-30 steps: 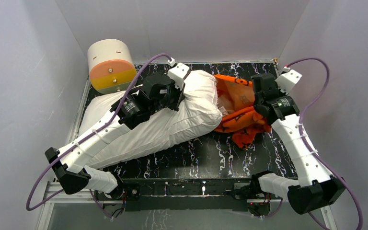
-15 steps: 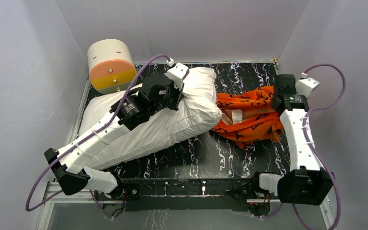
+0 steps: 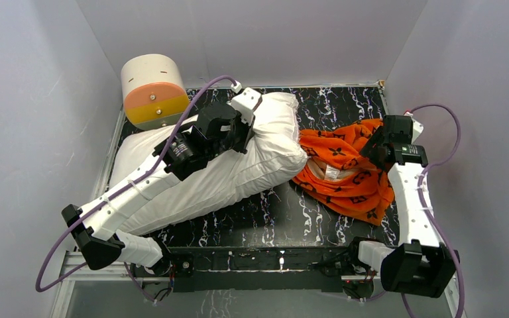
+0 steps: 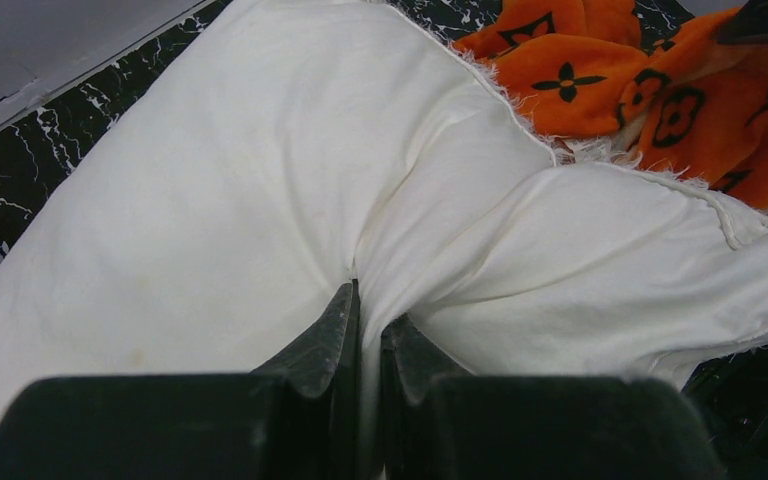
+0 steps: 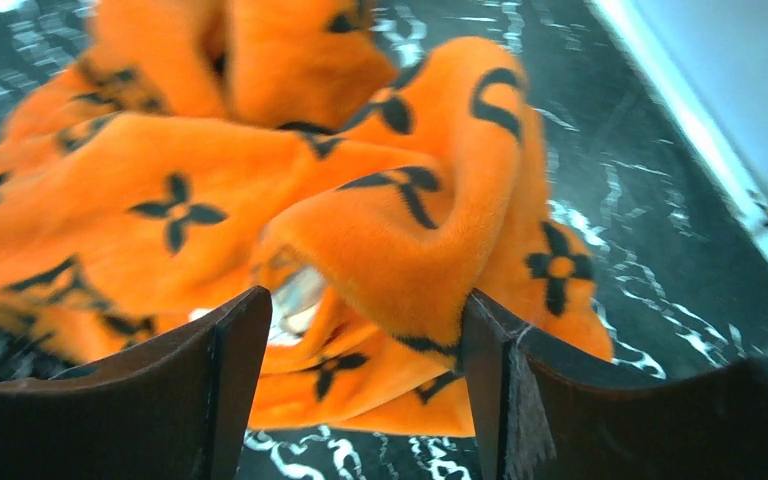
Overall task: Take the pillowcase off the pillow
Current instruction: Adjust the pillowcase at the center of the board, then adjust the pillow at the center of the board.
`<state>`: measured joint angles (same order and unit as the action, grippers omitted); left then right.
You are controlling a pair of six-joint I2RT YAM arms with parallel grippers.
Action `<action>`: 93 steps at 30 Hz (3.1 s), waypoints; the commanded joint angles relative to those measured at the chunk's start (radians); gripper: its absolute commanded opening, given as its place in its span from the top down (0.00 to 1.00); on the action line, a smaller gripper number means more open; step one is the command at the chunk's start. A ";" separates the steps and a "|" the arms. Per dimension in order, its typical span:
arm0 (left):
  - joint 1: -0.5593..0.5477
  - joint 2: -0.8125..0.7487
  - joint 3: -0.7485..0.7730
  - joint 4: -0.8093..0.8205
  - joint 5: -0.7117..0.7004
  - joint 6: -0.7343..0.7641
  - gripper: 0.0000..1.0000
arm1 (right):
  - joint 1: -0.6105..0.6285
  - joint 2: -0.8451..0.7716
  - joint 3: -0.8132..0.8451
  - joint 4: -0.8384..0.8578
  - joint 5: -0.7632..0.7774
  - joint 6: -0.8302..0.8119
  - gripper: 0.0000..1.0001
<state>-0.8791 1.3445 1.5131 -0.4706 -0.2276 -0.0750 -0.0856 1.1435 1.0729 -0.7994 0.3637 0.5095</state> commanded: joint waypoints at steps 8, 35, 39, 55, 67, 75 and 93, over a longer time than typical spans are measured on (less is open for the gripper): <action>0.009 -0.084 0.006 0.113 -0.042 -0.008 1.00 | 0.186 0.077 -0.070 0.165 -0.465 -0.098 0.17; 0.009 -0.101 0.025 0.095 -0.073 -0.002 1.00 | 0.485 0.311 0.054 0.224 0.021 0.086 0.98; 0.009 -0.099 0.018 0.097 -0.060 -0.009 1.00 | 0.402 0.168 0.192 0.186 0.246 0.046 1.00; 0.009 0.091 0.001 0.151 0.334 -0.042 1.00 | 0.286 0.192 0.218 0.058 0.071 -0.033 0.27; 0.015 0.032 0.052 0.021 0.151 -0.041 0.02 | 0.297 0.072 0.118 0.204 -0.527 -0.023 0.02; 0.147 -0.121 -0.085 -0.072 -0.394 -0.060 0.02 | 0.517 0.403 0.109 0.305 -0.663 0.027 0.01; 0.221 -0.184 -0.105 -0.105 -0.301 -0.159 0.02 | 0.334 0.274 0.149 0.282 -0.010 -0.040 0.93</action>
<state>-0.6678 1.1809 1.3880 -0.5659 -0.5007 -0.1955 0.3412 1.4700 1.1820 -0.4965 0.1787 0.6109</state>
